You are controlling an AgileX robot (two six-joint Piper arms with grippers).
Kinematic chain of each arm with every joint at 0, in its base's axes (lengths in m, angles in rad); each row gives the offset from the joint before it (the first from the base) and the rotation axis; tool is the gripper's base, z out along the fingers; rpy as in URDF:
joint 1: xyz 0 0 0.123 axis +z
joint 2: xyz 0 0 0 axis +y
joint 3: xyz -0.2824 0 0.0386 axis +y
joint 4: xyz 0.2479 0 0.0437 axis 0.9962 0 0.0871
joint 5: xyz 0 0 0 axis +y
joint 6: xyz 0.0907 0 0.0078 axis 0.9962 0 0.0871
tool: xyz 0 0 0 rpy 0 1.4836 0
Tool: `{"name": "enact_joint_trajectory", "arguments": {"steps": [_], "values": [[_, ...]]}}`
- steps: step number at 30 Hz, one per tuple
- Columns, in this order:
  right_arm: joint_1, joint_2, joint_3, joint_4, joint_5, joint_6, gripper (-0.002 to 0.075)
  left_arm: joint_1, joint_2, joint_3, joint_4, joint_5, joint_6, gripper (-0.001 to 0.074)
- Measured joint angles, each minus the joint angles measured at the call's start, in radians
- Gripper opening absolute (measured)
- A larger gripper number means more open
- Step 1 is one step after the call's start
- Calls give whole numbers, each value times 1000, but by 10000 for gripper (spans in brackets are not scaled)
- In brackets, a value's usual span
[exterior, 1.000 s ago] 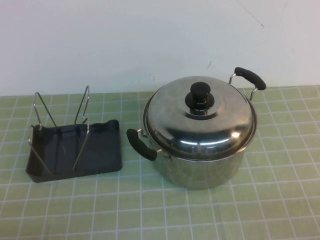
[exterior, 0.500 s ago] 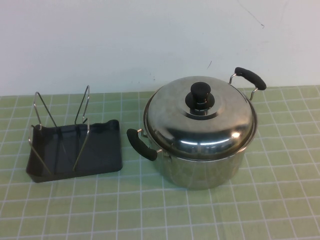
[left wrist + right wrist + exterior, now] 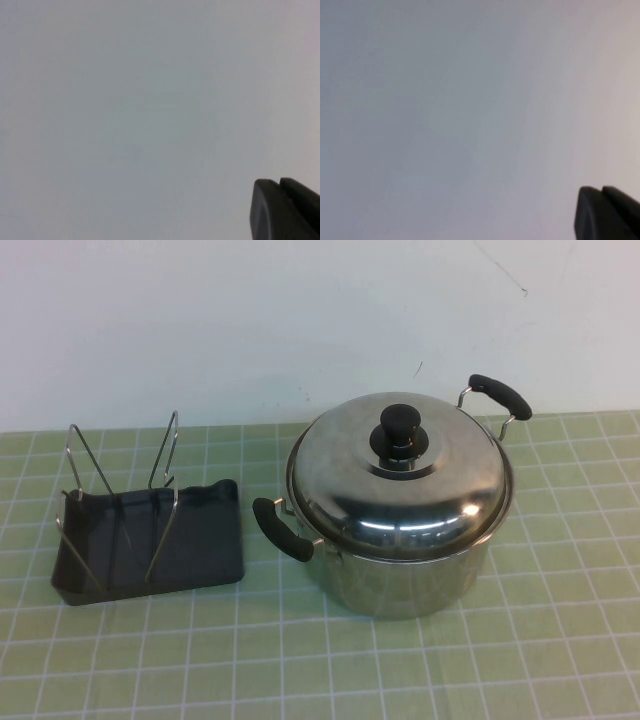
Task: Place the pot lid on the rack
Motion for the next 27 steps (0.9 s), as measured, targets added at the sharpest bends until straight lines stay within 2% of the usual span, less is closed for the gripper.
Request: {"name": "enact_joint_trajectory", "arguments": {"steps": [7,12,19,22,27], "values": [[0,167,-266,2,276,-36,-1,0,0,-202,68,352,-31,-3],[0,364,-384,2,385,-38,-1,0,17,-257,69,453,-28,-3],[19,618,-411,0,349,0,-1,0,177,-309,72,443,-71,-3],[85,705,-411,-38,263,12,-1,0,262,-333,72,367,-78,-3],[238,854,-412,-235,69,150,-1,0,379,-337,101,109,-78,-3]]}}
